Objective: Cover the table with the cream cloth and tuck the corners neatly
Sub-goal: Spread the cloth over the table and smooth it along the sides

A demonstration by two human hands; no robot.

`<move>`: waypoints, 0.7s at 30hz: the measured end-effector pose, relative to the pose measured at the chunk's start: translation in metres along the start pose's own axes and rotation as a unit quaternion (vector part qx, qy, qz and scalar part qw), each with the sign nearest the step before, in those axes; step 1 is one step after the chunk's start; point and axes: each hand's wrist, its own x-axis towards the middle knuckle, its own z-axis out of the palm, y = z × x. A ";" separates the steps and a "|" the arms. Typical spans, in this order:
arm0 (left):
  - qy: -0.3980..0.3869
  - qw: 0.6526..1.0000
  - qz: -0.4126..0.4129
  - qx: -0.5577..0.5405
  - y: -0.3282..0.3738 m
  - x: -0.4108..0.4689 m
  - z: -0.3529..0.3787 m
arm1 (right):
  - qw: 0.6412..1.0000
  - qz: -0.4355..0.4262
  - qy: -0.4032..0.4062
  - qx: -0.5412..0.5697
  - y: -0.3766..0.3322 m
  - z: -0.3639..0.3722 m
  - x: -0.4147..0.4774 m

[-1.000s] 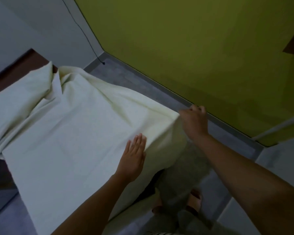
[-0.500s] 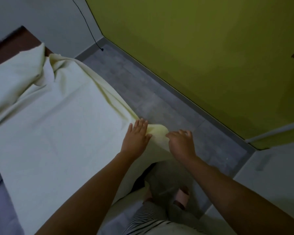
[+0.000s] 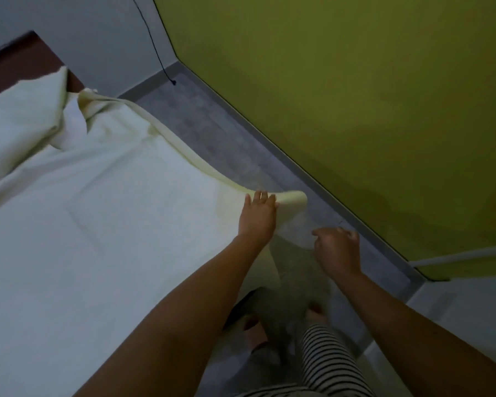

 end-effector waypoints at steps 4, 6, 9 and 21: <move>0.007 1.000 -0.018 0.001 0.015 0.042 0.000 | 1.000 -0.009 0.008 0.006 0.023 -0.002 0.026; -0.027 0.999 -0.017 0.001 0.017 0.058 0.002 | 1.000 -0.023 -0.013 -0.010 0.034 -0.005 0.047; -0.141 0.988 -0.048 -0.038 0.011 0.066 0.012 | 0.996 -0.055 -0.062 -0.032 0.044 -0.011 0.083; -0.046 0.958 -0.281 -0.024 -0.041 0.072 -0.025 | 0.949 -0.276 -0.154 -0.023 0.003 -0.021 0.187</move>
